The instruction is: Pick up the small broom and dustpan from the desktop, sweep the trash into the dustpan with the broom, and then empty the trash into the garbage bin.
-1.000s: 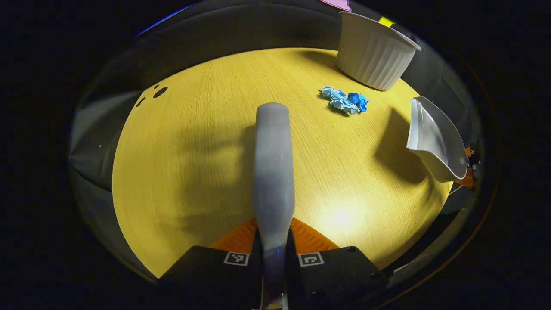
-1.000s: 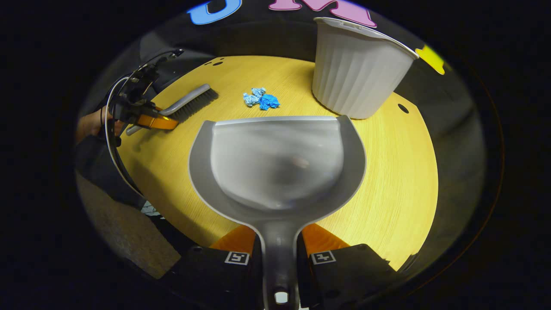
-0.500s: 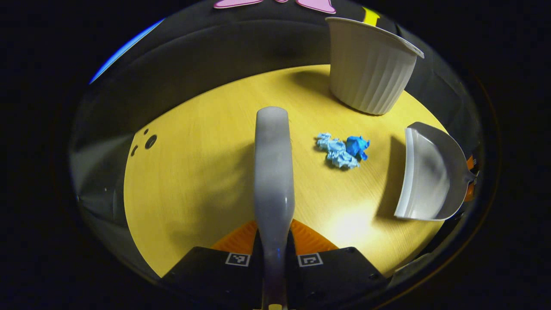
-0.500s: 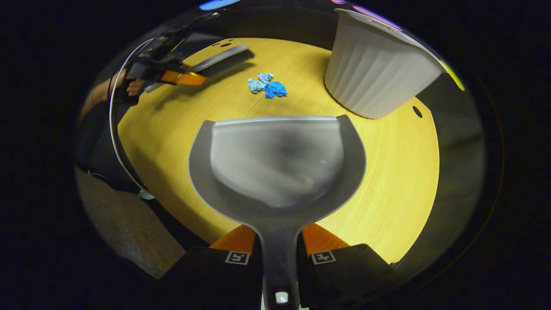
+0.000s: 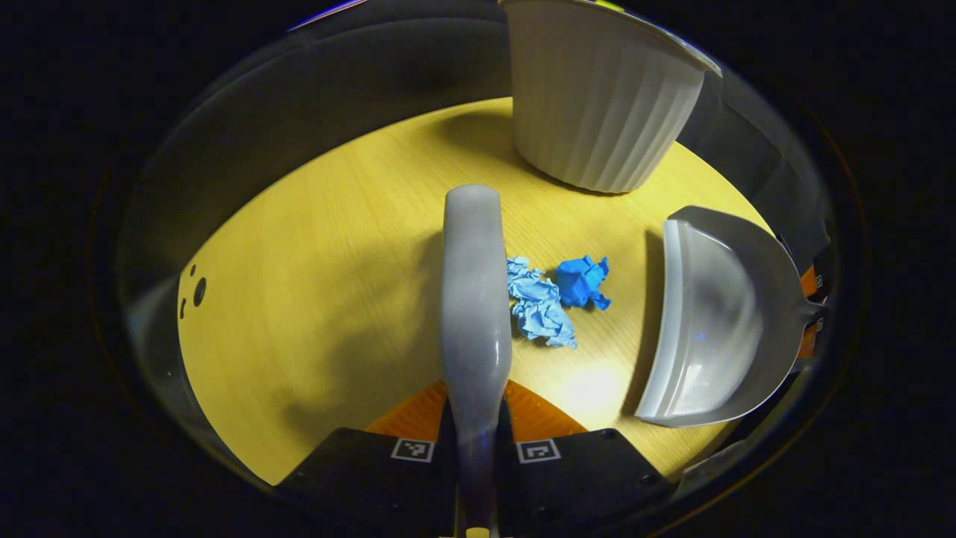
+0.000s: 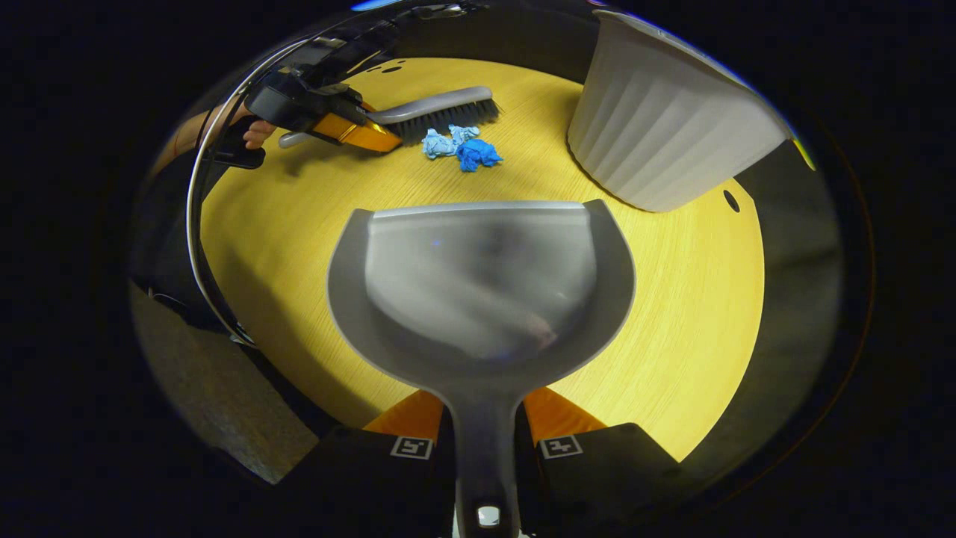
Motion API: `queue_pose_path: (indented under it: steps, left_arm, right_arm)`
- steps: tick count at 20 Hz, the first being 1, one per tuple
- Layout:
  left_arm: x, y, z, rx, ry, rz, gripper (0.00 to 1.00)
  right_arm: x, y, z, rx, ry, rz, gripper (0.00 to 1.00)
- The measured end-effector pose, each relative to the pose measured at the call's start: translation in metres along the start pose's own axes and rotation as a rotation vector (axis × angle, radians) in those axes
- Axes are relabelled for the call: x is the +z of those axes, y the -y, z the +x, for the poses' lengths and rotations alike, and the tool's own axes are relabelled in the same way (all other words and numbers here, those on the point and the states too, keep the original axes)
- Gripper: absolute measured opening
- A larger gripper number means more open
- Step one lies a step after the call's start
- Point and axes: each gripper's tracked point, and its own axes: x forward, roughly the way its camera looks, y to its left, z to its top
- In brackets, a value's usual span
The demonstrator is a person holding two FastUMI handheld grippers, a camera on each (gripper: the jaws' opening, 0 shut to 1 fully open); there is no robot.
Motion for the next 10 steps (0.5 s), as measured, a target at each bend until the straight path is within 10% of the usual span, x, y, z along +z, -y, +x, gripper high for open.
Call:
queue_pose_path:
  steps: [10]
  left_arm:
    - [-0.001, 0.087, -0.016, -0.254, -0.012, 0.081, 0.25]
  right_arm:
    - [-0.001, -0.001, 0.008, 0.025, 0.002, -0.002, 0.37]
